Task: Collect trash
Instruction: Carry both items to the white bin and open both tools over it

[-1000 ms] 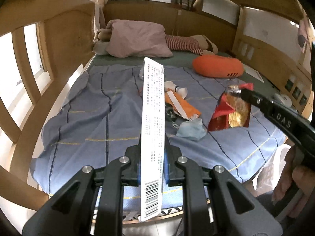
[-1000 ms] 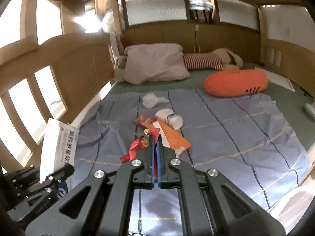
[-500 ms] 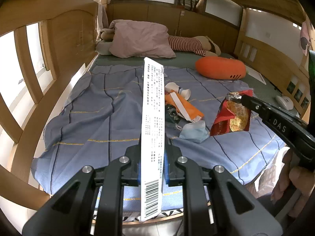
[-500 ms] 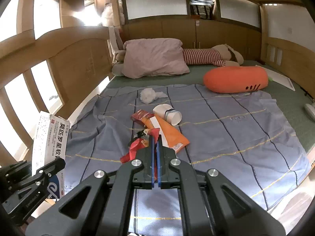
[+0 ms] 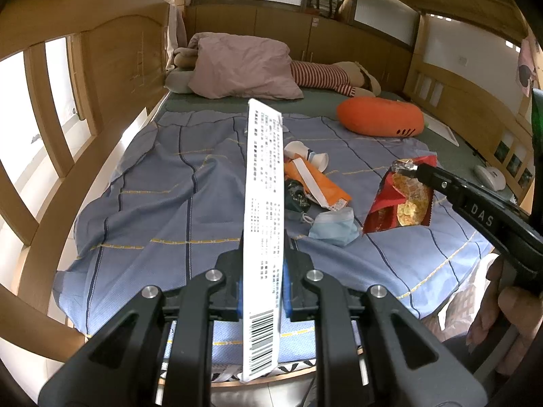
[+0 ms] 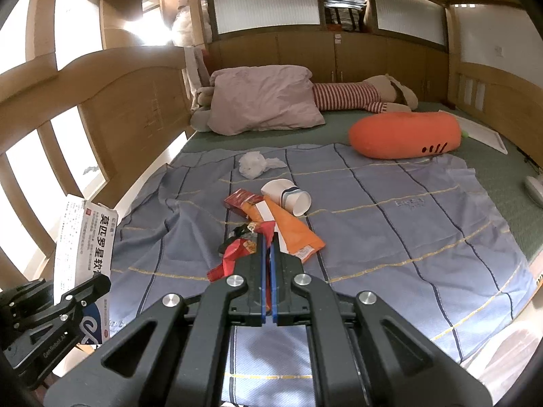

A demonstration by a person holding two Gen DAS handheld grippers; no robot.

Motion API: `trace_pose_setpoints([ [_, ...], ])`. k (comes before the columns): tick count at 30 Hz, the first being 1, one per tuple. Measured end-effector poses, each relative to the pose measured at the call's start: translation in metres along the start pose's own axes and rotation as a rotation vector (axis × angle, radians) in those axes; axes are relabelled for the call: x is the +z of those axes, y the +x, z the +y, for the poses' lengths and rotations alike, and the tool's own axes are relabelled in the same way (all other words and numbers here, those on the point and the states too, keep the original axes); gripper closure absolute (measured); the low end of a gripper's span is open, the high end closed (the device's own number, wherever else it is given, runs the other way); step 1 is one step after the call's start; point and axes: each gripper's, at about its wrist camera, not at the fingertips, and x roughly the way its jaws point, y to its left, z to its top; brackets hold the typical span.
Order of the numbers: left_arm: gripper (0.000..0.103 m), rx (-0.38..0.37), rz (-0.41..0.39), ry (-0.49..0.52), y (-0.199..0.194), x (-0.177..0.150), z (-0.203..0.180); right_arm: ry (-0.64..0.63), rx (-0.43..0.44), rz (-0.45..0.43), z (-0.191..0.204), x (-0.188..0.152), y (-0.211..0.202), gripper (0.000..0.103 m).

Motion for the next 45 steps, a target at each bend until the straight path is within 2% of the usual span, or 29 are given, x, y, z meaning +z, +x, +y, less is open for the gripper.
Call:
trace_pose_setpoints([
  [14,0.087,-0.005,0.003,0.004,0.001,-0.001,-0.001,0.011,0.003,-0.009,-0.002,0.001,-0.001,0.1],
  [19,0.087,-0.048,-0.006,0.002,-0.001,-0.002,-0.006,0.137,0.109,-0.072,-0.031,0.005,-0.04,0.1],
  [21,0.087,-0.095,-0.019,0.019,-0.006,-0.001,-0.015,0.18,0.137,-0.084,-0.052,0.003,-0.069,0.1],
  [22,0.087,-0.123,-0.035,0.043,-0.01,-0.001,-0.023,0.18,0.122,-0.107,-0.068,0.0,-0.093,0.1],
  [24,0.087,-0.173,-0.041,0.07,-0.016,0.0,-0.037,0.148,0.058,-0.132,-0.091,-0.008,-0.13,0.1],
  [26,0.087,-0.266,-0.02,0.103,-0.023,0.002,-0.061,0.14,-0.02,-0.125,-0.125,-0.023,-0.165,0.1],
  [29,0.087,-0.422,0.007,0.175,-0.04,0.006,-0.118,0.185,-0.127,-0.042,-0.178,-0.057,-0.193,0.1],
  [31,0.087,-0.578,0.056,0.21,-0.051,0.006,-0.168,0.222,-0.155,0.06,-0.206,-0.082,-0.197,0.098],
  [32,0.086,-0.633,0.068,0.226,-0.055,0.005,-0.186,0.238,-0.162,0.091,-0.215,-0.09,-0.197,0.098],
  [33,0.086,-0.701,0.09,0.265,-0.061,0.0,-0.214,0.262,-0.178,0.109,-0.225,-0.097,-0.2,0.093],
  [34,0.086,-0.737,0.114,0.294,-0.064,-0.005,-0.232,0.299,-0.199,0.104,-0.237,-0.099,-0.207,0.087],
  [35,0.082,-0.781,0.171,0.327,-0.063,-0.014,-0.261,0.324,-0.209,0.087,-0.244,-0.098,-0.214,0.067],
  [36,0.075,-0.8,0.234,0.349,-0.058,-0.023,-0.282,0.351,-0.222,0.048,-0.25,-0.093,-0.224,0.04],
  [37,0.064,-0.812,0.334,0.371,-0.047,-0.034,-0.302,0.384,-0.245,-0.043,-0.256,-0.087,-0.243,0.029],
  [38,0.033,-0.808,0.402,0.381,-0.039,-0.041,-0.312,0.409,-0.269,-0.133,-0.258,-0.079,-0.259,0.016],
  [39,0.023,-0.781,0.452,0.378,-0.029,-0.048,-0.32,0.427,-0.285,-0.201,-0.258,-0.071,-0.269,0.008],
  [40,0.024,-0.736,0.439,0.358,-0.025,-0.049,-0.318,0.438,-0.289,-0.23,-0.257,-0.067,-0.274,0.006],
  [42,0.023,-0.666,0.343,0.323,-0.03,-0.035,-0.3,0.462,-0.275,-0.281,-0.248,-0.053,-0.273,0.005],
  [43,0.02,-0.631,0.263,0.294,-0.037,-0.022,-0.281,0.463,-0.262,-0.285,-0.245,-0.053,-0.271,0.005],
  [44,0.012,-0.592,0.2,0.272,-0.045,-0.014,-0.266,0.46,-0.244,-0.271,-0.233,-0.048,-0.257,0.004],
  [45,0.007,-0.525,0.105,0.243,-0.055,-0.003,-0.243,0.455,-0.234,-0.252,-0.228,-0.043,-0.247,0.004],
])
